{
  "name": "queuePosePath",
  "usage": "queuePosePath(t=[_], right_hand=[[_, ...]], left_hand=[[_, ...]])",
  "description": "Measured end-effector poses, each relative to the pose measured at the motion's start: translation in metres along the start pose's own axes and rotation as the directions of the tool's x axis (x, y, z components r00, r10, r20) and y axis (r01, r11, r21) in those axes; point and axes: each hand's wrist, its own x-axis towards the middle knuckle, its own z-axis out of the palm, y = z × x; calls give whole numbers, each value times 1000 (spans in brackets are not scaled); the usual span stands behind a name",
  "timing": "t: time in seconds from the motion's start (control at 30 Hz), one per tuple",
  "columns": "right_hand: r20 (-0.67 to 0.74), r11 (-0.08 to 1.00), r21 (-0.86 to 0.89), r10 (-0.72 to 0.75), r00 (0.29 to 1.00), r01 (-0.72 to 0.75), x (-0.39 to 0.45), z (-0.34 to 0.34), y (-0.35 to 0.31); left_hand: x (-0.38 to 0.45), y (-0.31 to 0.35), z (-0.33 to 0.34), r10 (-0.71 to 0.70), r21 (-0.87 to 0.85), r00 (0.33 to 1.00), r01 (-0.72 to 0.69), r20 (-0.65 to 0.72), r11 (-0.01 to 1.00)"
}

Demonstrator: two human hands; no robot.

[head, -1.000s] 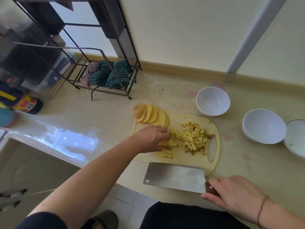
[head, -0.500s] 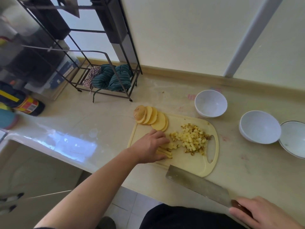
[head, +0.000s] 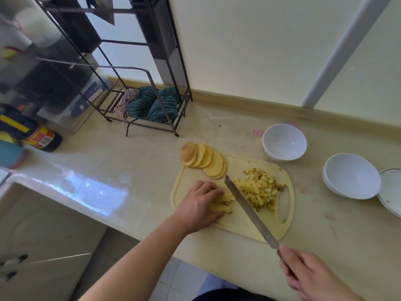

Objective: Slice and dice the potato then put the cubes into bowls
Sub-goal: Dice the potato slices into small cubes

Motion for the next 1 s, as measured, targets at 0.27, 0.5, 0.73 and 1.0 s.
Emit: queuePosePath(t=[0.27,0.5,0.73,1.0], right_hand=[[-27,994,83,71,997,-69,15,15,-2],[-21,992,96,87,996,-85,17,24,-2],[26,989,126,75,997,-78,22,50,-9],[66,984,160,73,995,-82,25,53,-5]], left_hand=[[1,9,-6,-136,109,986,125,100,986],[0,22,-6,-271,45,951,267,152,963],[-6,44,5,-470,-105,881,473,59,874],[-4,60,4,-479,-78,878,479,23,874]])
